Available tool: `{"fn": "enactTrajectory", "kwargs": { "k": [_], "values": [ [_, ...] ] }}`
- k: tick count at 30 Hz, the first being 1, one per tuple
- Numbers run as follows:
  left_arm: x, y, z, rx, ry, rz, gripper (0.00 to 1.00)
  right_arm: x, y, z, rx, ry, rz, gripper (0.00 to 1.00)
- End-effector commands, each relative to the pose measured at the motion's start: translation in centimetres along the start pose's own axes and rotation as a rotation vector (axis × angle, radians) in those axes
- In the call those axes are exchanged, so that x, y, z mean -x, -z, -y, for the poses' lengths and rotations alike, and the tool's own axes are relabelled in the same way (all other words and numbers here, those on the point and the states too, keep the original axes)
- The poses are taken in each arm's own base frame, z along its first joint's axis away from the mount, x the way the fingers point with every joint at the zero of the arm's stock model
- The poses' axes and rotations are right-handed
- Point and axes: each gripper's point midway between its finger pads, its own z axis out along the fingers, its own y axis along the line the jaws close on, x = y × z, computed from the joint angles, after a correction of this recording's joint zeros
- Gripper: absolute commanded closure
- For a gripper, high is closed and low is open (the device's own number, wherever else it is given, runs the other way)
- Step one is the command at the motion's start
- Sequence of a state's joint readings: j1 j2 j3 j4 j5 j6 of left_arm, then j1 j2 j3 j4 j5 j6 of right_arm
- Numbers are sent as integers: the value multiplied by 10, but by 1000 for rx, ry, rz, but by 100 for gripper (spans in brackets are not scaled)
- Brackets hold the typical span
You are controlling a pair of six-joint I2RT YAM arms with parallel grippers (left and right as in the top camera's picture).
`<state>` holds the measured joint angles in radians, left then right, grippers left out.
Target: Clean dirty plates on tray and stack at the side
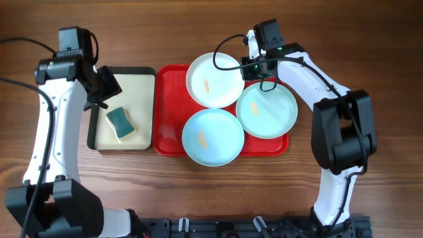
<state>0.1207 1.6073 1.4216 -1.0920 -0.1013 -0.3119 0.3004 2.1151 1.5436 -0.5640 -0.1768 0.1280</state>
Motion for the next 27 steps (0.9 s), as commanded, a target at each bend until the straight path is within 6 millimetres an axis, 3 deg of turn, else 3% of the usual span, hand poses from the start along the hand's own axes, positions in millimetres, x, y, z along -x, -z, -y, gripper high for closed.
{"fn": "enactTrajectory", "kwargs": {
  "k": [1, 6, 12, 17, 21, 27],
  "values": [
    [-6, -14, -8, 39, -15, -15, 40, -11, -16, -8, 18, 1, -36, 79],
    [-19, -36, -15, 67, -19, -33, 41, -12, -16, -12, 21, 9, -40, 90],
    [-50, -63, -7, 1, -19, -114, 44, -12, -16, -12, 21, 9, -40, 91],
    [-73, -78, -14, 25, 56, -167, 50, -12, -16, -12, 21, 10, -39, 92],
    [-76, -94, -13, 9, 59, -135, 51, -12, -16, -12, 21, 10, -38, 92],
    [-79, -102, -10, -15, 61, -128, 57, -12, -16, -12, 21, 10, -38, 93]
  ]
}}
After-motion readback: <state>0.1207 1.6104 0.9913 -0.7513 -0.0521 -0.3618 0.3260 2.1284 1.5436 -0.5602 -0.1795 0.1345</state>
